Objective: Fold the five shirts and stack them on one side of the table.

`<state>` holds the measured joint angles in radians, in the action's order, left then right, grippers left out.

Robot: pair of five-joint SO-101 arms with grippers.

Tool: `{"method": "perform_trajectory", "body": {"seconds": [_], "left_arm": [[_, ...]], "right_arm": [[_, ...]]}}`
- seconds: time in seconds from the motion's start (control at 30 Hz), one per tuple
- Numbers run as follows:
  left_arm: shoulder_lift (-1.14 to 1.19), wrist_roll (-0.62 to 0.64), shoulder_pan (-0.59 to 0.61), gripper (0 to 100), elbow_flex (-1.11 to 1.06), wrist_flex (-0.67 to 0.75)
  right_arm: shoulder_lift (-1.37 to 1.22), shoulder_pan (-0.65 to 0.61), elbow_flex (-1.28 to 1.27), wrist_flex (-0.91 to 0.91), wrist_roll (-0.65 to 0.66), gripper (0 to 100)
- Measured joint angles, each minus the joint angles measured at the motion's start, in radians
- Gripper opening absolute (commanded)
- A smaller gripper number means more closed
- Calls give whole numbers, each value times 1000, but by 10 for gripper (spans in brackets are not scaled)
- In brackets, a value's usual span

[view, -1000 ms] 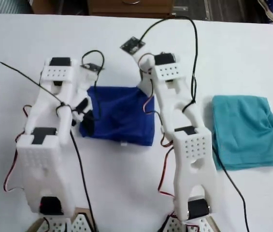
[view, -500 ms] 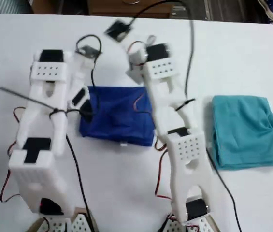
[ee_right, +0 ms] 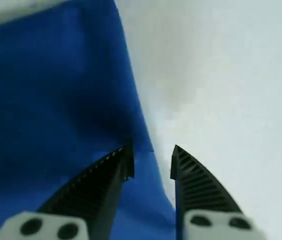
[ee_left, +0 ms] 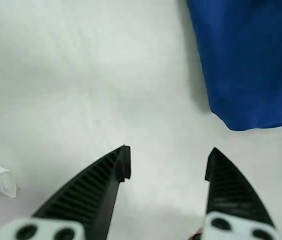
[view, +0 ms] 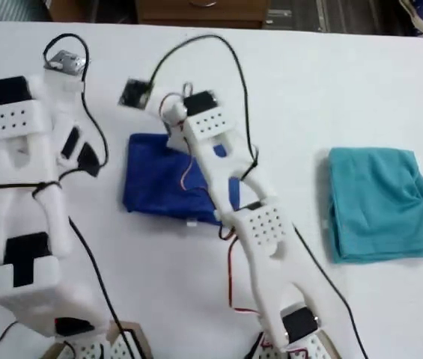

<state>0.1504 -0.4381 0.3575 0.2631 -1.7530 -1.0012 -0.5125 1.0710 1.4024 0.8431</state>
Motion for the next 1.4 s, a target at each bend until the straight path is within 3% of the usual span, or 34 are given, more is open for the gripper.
{"method": "perform_trajectory", "body": {"seconds": [0.13, 0.23, 0.37, 0.47, 0.6, 0.8, 0.97, 1.4], "left_arm": [[2, 23, 11, 264, 0, 0], [31, 140, 64, 264, 0, 3], [55, 322, 206, 264, 0, 28], [57, 377, 331, 264, 0, 58], [57, 387, 411, 264, 0, 72], [57, 359, 423, 264, 0, 72], [57, 359, 425, 264, 0, 72], [57, 359, 433, 264, 0, 69]], "right_arm": [[-5, 5, 40, 0, -35, 138], [-5, -6, 44, 0, -31, 138], [-5, -11, 46, 0, 6, 139], [-5, -11, 46, 2, 37, 140], [-5, -14, 48, 58, 95, 140], [-5, -23, 64, 135, 207, 167], [-75, -17, 77, 123, 218, 241], [-155, -11, 103, 115, 226, 211]]}}
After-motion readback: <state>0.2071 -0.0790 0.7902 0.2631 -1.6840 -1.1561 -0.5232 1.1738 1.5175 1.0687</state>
